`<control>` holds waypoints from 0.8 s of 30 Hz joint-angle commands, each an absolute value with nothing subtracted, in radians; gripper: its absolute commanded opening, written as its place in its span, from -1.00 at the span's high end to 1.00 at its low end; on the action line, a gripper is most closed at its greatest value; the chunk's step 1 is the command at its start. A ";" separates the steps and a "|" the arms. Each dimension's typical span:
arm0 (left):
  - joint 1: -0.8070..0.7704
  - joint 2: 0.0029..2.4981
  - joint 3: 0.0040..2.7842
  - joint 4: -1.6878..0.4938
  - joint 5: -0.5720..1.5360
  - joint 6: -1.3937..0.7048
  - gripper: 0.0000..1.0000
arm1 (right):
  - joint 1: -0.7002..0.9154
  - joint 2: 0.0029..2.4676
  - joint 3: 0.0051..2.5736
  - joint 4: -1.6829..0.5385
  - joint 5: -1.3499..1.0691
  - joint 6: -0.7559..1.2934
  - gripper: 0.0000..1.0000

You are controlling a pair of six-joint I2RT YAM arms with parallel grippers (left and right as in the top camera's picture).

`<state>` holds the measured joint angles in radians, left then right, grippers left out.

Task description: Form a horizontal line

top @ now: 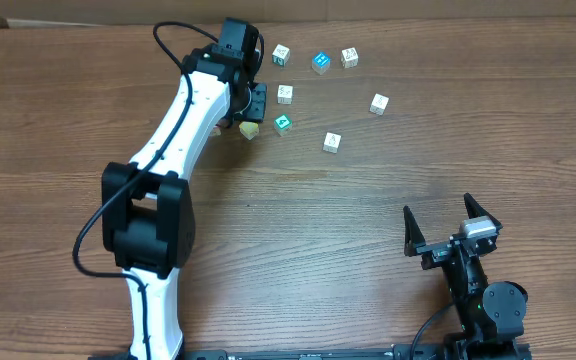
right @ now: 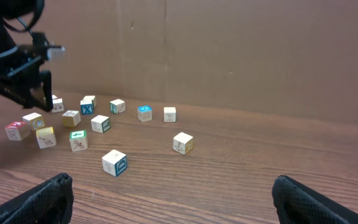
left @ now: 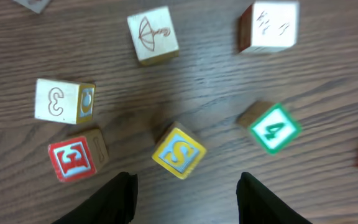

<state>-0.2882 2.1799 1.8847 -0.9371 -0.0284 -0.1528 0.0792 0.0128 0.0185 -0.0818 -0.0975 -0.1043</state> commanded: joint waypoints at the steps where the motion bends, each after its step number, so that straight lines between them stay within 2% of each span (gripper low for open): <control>1: -0.287 2.232 1.880 -0.931 -0.043 -0.075 -0.01 | 0.076 0.003 0.008 -0.077 -0.096 -0.106 -1.00; 6: -0.288 2.277 1.880 -0.925 0.001 -0.006 -0.20 | 0.076 0.003 0.008 -0.077 -0.096 -0.106 -1.00; 11: -0.287 2.320 1.880 -0.911 0.000 0.021 -0.21 | 0.076 0.003 0.008 -0.077 -0.096 -0.106 -1.00; 14: -0.287 2.335 1.880 -0.902 0.000 0.020 -0.12 | 0.076 0.003 0.008 -0.077 -0.096 -0.106 -1.00; 19: -0.287 2.335 1.880 -0.882 0.000 0.019 0.24 | 0.076 0.003 0.008 -0.077 -0.096 -0.106 -1.00; 24: -0.287 2.335 1.880 -0.880 0.000 -0.031 0.24 | 0.076 0.003 0.008 -0.077 -0.096 -0.106 -1.00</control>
